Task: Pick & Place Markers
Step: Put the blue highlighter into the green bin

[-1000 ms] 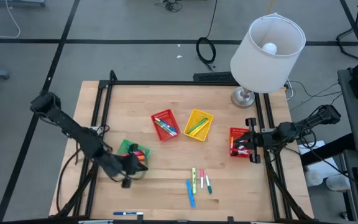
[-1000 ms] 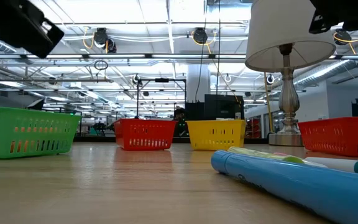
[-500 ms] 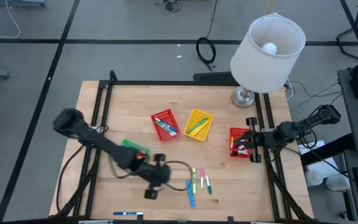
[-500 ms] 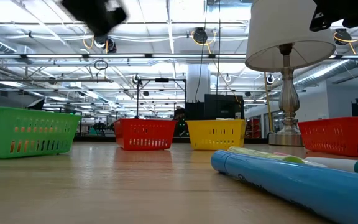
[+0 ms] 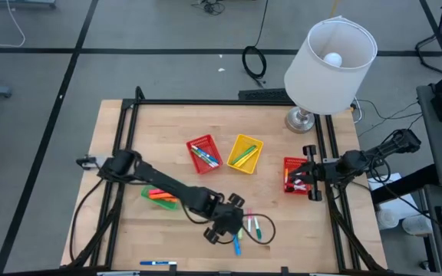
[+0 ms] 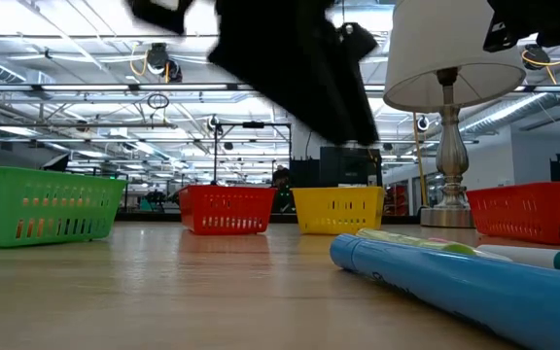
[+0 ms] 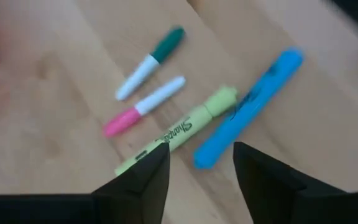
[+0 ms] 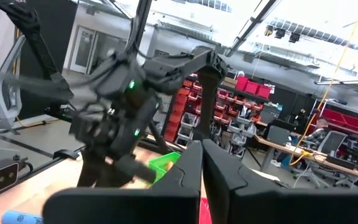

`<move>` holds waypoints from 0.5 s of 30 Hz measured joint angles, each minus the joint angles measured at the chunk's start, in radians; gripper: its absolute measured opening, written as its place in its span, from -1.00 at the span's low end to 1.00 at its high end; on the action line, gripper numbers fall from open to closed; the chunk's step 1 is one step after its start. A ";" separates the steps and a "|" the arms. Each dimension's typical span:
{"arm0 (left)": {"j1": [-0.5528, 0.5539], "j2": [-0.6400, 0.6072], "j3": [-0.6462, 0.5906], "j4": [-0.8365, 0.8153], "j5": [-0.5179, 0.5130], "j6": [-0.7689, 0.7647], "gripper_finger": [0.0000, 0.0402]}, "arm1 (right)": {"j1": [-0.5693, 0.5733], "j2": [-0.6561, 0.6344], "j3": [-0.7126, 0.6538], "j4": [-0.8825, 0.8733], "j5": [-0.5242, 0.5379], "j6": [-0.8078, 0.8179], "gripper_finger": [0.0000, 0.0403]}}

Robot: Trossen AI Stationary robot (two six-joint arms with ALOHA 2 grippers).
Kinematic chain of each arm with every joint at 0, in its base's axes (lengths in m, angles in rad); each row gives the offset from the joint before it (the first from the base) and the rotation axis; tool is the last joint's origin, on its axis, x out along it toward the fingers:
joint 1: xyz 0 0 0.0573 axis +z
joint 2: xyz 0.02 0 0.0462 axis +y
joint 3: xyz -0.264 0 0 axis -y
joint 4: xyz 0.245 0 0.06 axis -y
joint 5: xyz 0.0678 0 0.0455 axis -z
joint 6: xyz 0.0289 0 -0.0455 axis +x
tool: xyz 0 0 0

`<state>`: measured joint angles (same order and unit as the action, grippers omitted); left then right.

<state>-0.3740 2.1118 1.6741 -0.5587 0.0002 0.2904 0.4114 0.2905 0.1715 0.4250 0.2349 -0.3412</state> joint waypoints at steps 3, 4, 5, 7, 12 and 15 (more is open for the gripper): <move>0.004 0.045 0.001 -0.003 0.006 0.100 -0.03 | 0.000 0.000 0.000 -0.006 0.000 0.000 -1.00; 0.005 0.057 0.002 -0.003 0.014 0.127 -0.03 | 0.000 0.000 0.000 -0.008 0.000 0.000 -1.00; 0.005 0.066 0.002 -0.006 0.024 0.149 -0.03 | 0.000 0.000 0.000 -0.009 0.000 0.000 -1.00; 0.005 0.075 0.002 -0.012 0.052 0.179 -0.04 | 0.000 0.000 0.000 -0.008 0.000 -0.001 -1.00; -0.006 0.075 0.003 -0.008 0.096 0.236 -0.11 | 0.000 0.000 0.000 -0.010 0.000 -0.010 -1.00; -0.011 0.075 0.003 -0.008 0.097 0.258 -0.15 | 0.000 0.000 0.000 -0.010 0.000 -0.011 -1.00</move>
<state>-0.3845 2.1868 1.6768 -0.5662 0.0975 0.5488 0.4113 0.2905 0.1715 0.4149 0.2352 -0.3523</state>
